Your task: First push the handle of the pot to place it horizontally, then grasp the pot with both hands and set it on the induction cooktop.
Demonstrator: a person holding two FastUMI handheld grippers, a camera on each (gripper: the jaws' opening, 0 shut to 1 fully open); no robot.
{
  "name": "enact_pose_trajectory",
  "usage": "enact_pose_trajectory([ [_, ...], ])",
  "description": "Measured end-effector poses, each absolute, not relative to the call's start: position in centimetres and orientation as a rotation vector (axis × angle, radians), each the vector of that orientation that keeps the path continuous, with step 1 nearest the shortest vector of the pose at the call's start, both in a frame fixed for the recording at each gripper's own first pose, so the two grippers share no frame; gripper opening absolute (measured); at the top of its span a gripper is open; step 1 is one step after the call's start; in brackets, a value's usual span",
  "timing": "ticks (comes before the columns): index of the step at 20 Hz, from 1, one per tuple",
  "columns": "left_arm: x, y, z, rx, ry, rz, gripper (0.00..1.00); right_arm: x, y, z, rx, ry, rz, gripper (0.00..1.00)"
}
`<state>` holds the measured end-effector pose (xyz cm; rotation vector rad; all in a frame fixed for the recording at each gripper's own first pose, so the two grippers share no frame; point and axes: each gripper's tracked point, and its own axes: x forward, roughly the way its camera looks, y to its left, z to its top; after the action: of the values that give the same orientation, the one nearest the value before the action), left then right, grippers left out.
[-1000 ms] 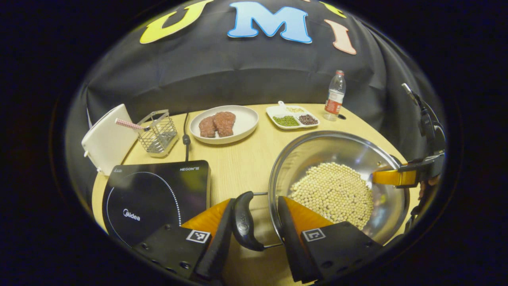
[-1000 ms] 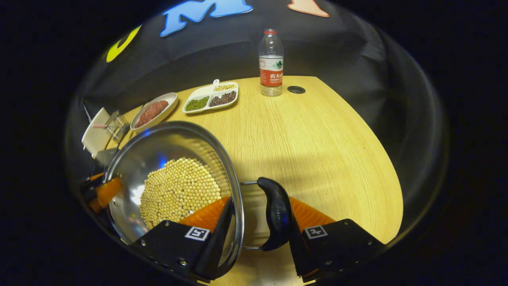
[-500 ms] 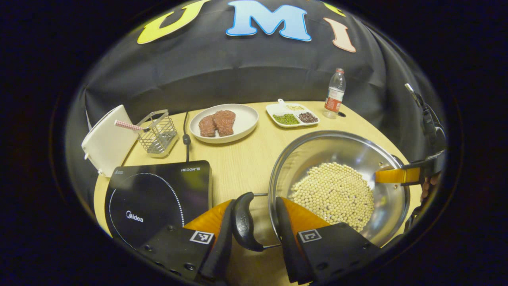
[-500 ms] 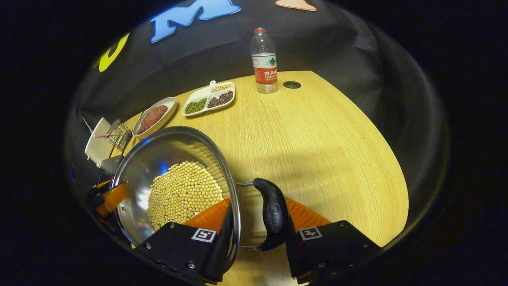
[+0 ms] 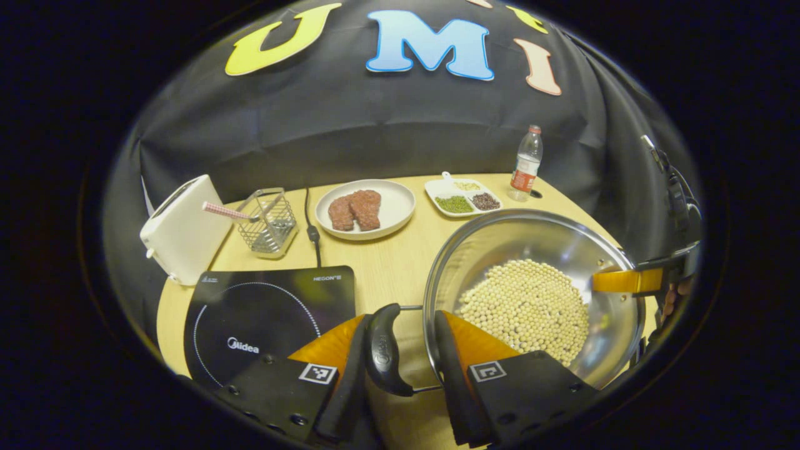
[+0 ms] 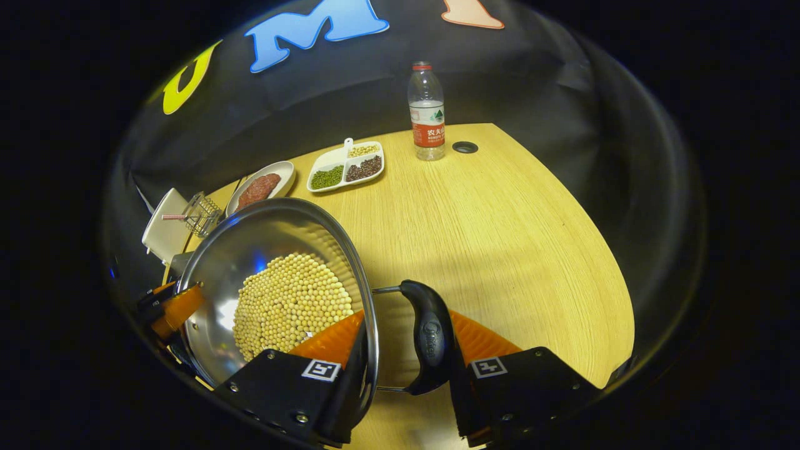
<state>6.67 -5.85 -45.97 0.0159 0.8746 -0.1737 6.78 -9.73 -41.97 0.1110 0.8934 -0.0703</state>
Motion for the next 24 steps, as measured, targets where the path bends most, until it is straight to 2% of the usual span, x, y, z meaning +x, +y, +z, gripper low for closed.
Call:
enact_pose_trajectory([
  [2,6.4,-5.0,-44.9,0.018,0.870,-0.176,0.63,6.2,-8.8,-41.1,0.109,0.887,-0.073,0.61],
  [13,5.6,1.9,-39.7,0.022,0.833,-0.160,0.63,4.8,-2.5,-37.3,0.112,0.867,-0.053,0.61],
  [15,5.4,3.5,-39.3,0.020,0.831,-0.152,0.63,4.7,-0.9,-36.8,0.112,0.876,-0.046,0.61],
  [16,5.3,4.3,-39.1,0.020,0.831,-0.147,0.60,4.7,-0.1,-36.7,0.109,0.877,-0.042,0.61],
  [17,5.2,5.2,-38.8,0.018,0.830,-0.139,0.63,4.7,0.7,-36.5,0.105,0.880,-0.037,0.61],
  [19,5.1,7.0,-38.7,0.013,0.832,-0.126,0.60,4.8,2.4,-36.4,0.102,0.885,-0.024,0.61],
  [20,5.1,7.8,-38.6,0.012,0.835,-0.120,0.63,4.9,3.2,-36.4,0.101,0.888,-0.018,0.61],
  [21,5.1,8.7,-38.6,0.011,0.834,-0.114,0.60,5.0,4.1,-36.3,0.099,0.887,-0.014,0.61],
  [22,4.9,9.7,-38.3,0.009,0.834,-0.108,0.63,5.1,4.9,-36.1,0.095,0.883,-0.009,0.61],
  [24,4.7,11.2,-38.2,0.008,0.840,-0.099,0.63,5.2,6.4,-36.3,0.089,0.887,0.000,0.60],
])
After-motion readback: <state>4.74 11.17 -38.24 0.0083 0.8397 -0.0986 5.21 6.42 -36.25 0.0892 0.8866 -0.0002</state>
